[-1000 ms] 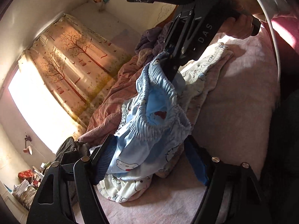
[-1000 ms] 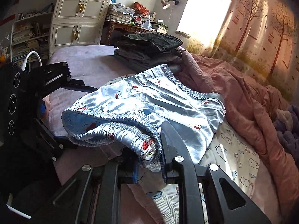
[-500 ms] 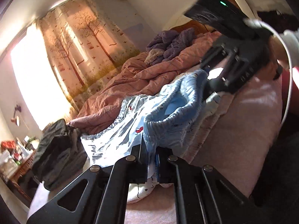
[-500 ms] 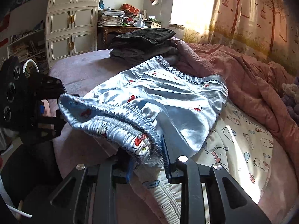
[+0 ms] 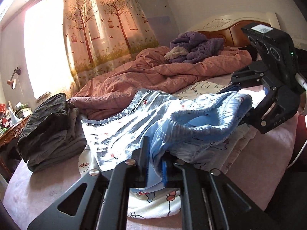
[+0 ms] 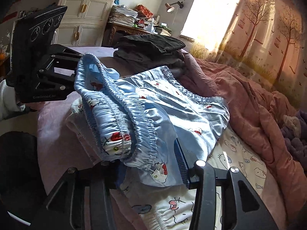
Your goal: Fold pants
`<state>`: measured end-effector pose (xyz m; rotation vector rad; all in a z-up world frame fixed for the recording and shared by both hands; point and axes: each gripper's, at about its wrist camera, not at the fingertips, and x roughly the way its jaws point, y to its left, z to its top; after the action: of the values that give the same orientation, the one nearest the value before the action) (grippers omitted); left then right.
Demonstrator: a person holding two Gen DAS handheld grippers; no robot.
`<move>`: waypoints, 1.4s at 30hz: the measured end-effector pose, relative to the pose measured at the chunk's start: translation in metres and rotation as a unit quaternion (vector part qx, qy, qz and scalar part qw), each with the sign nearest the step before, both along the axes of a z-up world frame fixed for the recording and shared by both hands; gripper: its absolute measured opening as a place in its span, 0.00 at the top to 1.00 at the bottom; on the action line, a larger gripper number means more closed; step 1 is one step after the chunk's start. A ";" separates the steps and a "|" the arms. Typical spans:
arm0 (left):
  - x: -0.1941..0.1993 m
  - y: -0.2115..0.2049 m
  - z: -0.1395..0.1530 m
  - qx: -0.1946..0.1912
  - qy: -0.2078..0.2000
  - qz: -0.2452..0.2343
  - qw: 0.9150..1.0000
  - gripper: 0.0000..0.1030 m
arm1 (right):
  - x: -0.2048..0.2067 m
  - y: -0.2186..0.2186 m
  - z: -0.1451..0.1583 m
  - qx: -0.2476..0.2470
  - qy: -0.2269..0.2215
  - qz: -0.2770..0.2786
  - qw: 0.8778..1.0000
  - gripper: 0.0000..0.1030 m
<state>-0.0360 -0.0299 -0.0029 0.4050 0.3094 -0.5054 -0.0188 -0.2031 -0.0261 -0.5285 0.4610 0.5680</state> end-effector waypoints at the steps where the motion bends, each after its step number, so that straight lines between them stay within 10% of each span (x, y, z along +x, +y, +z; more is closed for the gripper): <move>1: 0.000 -0.002 -0.003 0.010 -0.001 0.007 1.000 0.62 | 0.001 -0.001 0.000 0.005 0.004 -0.003 1.000 0.53; 2: 0.002 -0.003 -0.007 0.022 0.001 0.013 1.000 0.49 | 0.003 -0.002 0.000 0.010 0.010 -0.006 1.000 0.54; 6: 0.016 -0.004 -0.021 0.039 0.038 0.023 0.998 0.48 | 0.006 -0.004 -0.004 0.026 0.025 -0.017 0.999 0.56; 10: 0.010 0.002 -0.015 0.015 0.043 0.000 0.999 0.99 | 0.009 -0.008 -0.005 0.045 0.036 -0.030 0.998 0.87; 30: -0.103 0.031 0.023 -0.014 0.065 -0.065 0.996 0.99 | -0.095 -0.019 0.007 0.122 0.104 0.039 0.986 0.96; 42: -0.011 0.040 0.031 -0.072 0.102 -0.031 0.992 0.87 | -0.017 -0.034 0.031 0.174 0.124 0.010 0.977 0.95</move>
<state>-0.0470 0.0106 0.0282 0.2235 0.4567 -0.6275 -0.0357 -0.2375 0.0046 -0.1260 0.5774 0.7208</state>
